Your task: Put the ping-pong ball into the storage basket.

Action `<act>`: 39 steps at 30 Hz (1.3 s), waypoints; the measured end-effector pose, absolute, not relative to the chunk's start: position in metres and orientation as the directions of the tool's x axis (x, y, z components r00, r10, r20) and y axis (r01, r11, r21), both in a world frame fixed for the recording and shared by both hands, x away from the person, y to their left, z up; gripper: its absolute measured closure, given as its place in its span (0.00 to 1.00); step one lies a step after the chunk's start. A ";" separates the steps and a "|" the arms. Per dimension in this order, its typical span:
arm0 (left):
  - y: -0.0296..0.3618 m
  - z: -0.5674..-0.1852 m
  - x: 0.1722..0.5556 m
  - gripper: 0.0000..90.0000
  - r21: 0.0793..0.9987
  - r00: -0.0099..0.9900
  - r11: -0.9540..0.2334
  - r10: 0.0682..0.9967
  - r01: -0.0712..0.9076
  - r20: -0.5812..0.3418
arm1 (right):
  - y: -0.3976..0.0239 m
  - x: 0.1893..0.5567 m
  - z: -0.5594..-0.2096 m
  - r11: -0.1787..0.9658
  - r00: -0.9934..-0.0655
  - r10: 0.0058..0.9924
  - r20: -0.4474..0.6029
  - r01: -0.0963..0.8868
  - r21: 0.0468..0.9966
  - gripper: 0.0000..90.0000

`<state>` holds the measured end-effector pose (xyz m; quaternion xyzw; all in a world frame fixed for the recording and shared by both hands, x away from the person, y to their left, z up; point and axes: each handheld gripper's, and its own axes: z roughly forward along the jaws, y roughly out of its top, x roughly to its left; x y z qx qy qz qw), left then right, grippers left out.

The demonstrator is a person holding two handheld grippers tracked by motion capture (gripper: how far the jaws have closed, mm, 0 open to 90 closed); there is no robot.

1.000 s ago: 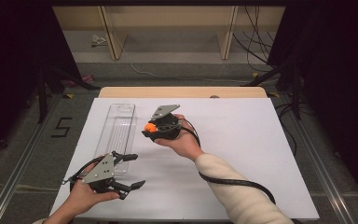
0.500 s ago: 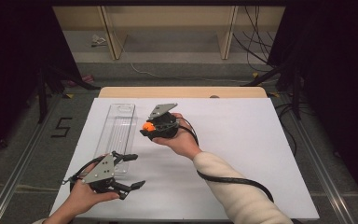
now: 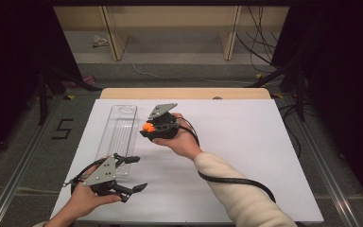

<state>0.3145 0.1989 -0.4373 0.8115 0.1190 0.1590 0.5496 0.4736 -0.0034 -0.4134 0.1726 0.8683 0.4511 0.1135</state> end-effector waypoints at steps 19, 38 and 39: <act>0.198 -0.437 0.314 0.19 0.929 0.923 -0.369 0.363 0.018 0.127 | 0.002 0.476 -0.412 0.535 -0.916 0.399 -0.040 0.197 0.822 0.57; 0.198 -0.438 0.314 0.19 0.928 0.924 -0.373 0.360 0.018 0.127 | 0.008 0.478 -0.412 0.538 -0.918 0.393 -0.043 0.192 0.821 0.57; 0.198 -0.438 0.314 0.19 0.928 0.924 -0.372 0.361 0.020 0.125 | 0.009 0.478 -0.411 0.537 -0.919 0.393 -0.041 0.193 0.821 0.57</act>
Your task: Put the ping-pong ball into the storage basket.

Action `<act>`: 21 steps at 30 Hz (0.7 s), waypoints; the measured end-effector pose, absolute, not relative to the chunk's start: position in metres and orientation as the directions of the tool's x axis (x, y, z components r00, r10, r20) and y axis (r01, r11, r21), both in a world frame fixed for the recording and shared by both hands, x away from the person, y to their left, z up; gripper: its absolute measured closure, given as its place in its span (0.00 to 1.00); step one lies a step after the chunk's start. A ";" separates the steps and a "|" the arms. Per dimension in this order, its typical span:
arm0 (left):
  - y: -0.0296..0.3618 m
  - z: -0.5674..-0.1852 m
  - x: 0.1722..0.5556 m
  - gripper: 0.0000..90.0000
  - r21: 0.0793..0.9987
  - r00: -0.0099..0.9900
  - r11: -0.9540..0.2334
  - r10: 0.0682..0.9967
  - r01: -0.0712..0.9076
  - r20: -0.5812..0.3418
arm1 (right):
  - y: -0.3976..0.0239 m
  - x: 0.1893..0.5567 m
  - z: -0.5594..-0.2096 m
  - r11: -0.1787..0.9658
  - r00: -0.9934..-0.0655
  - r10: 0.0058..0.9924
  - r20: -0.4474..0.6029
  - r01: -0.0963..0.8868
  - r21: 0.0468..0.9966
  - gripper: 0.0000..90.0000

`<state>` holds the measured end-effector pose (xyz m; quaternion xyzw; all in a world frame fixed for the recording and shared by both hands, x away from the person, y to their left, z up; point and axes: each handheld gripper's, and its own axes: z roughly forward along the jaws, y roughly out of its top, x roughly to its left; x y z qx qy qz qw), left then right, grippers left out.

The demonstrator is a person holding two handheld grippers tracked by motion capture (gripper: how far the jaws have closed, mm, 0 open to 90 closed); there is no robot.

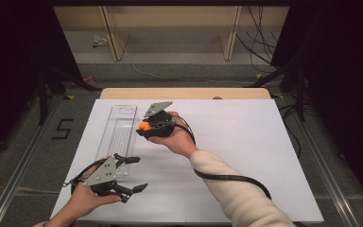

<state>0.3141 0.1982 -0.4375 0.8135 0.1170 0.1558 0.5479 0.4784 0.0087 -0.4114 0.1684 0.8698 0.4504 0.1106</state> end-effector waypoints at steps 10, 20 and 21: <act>0.198 -0.438 0.314 0.19 0.929 0.924 -0.369 0.362 0.020 0.124 | 0.014 0.480 -0.411 0.540 -0.921 0.387 -0.042 0.190 0.820 0.57; 0.198 -0.438 0.314 0.19 0.926 0.925 -0.378 0.357 0.015 0.131 | 0.017 0.481 -0.411 0.543 -0.922 0.384 -0.043 0.188 0.818 0.57; 0.198 -0.438 0.314 0.19 0.926 0.925 -0.378 0.357 0.014 0.132 | 0.017 0.482 -0.411 0.543 -0.922 0.385 -0.043 0.189 0.818 0.57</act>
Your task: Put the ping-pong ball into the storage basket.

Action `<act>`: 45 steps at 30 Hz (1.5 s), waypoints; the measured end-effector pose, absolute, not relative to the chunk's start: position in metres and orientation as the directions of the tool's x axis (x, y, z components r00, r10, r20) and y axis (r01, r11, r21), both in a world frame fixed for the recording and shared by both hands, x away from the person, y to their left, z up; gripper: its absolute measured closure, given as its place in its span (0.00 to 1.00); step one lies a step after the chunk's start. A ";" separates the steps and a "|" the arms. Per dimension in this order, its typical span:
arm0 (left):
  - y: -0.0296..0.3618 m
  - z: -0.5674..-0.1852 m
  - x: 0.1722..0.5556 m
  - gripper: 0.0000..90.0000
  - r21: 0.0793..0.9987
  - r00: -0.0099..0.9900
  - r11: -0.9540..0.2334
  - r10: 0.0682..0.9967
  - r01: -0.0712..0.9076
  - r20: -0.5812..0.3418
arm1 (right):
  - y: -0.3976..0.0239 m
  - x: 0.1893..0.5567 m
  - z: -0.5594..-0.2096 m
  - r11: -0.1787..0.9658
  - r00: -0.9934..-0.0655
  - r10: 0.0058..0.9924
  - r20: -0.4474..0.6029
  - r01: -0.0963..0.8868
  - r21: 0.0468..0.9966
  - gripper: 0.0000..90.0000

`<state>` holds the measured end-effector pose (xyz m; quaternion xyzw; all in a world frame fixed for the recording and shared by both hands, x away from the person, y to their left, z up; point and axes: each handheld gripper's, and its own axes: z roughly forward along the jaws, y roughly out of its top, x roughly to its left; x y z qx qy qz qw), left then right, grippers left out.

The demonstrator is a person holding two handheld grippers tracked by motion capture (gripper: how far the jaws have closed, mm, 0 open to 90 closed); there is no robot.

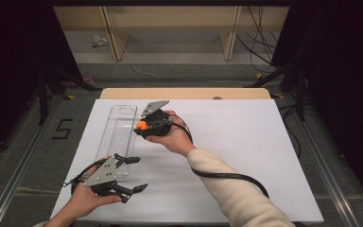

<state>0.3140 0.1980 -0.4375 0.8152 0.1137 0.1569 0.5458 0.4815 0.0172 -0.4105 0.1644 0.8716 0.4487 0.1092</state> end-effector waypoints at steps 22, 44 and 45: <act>0.198 -0.438 0.314 0.19 0.925 0.925 -0.380 0.355 0.012 0.134 | 0.024 0.485 -0.408 0.540 -0.923 0.383 -0.042 0.187 0.820 0.57; 0.197 -0.438 0.314 0.19 0.925 0.925 -0.381 0.355 0.012 0.134 | 0.031 0.488 -0.405 0.541 -0.925 0.377 -0.045 0.181 0.822 0.57; 0.197 -0.438 0.314 0.19 0.925 0.925 -0.381 0.355 0.012 0.134 | 0.032 0.488 -0.405 0.540 -0.925 0.378 -0.045 0.181 0.822 0.57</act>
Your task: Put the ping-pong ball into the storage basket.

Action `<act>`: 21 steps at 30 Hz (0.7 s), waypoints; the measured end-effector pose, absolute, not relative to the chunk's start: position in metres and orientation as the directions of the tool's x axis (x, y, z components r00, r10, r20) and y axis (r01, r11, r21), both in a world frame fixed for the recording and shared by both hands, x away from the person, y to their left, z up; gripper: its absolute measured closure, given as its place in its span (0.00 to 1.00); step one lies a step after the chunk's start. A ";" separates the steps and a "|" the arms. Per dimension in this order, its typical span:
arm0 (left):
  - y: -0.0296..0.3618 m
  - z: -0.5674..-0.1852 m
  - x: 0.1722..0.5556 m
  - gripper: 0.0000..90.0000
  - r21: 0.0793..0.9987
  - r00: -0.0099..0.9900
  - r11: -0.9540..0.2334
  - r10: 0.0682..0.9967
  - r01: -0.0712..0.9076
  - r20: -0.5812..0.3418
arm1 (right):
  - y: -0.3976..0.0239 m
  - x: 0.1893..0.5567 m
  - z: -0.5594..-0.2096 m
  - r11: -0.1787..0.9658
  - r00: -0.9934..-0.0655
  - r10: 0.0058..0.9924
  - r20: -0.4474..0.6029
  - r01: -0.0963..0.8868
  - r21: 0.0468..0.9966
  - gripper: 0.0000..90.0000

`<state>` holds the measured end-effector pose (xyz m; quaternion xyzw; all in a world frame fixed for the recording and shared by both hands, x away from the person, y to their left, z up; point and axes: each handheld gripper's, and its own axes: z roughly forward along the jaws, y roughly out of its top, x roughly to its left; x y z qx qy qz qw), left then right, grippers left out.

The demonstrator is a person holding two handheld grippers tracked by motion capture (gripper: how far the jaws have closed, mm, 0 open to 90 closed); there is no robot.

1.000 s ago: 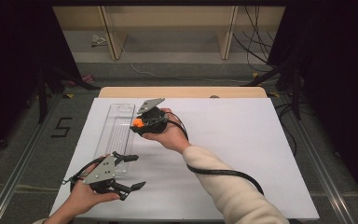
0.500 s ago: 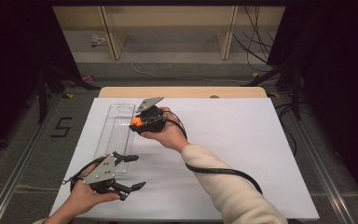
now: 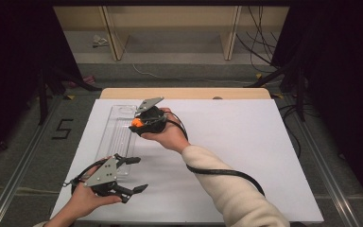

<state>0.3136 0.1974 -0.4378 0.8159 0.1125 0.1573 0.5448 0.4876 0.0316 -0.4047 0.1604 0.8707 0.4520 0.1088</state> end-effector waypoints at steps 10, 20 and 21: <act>0.197 -0.438 0.314 0.19 0.924 0.927 -0.382 0.351 0.011 0.134 | 0.036 0.489 -0.404 0.543 -0.927 0.373 -0.046 0.178 0.820 0.57; 0.197 -0.438 0.314 0.19 0.924 0.927 -0.382 0.351 0.011 0.134 | 0.039 0.490 -0.403 0.545 -0.928 0.369 -0.048 0.175 0.820 0.57; 0.197 -0.438 0.313 0.19 0.924 0.927 -0.382 0.350 0.011 0.134 | 0.039 0.490 -0.403 0.545 -0.928 0.369 -0.048 0.174 0.820 0.57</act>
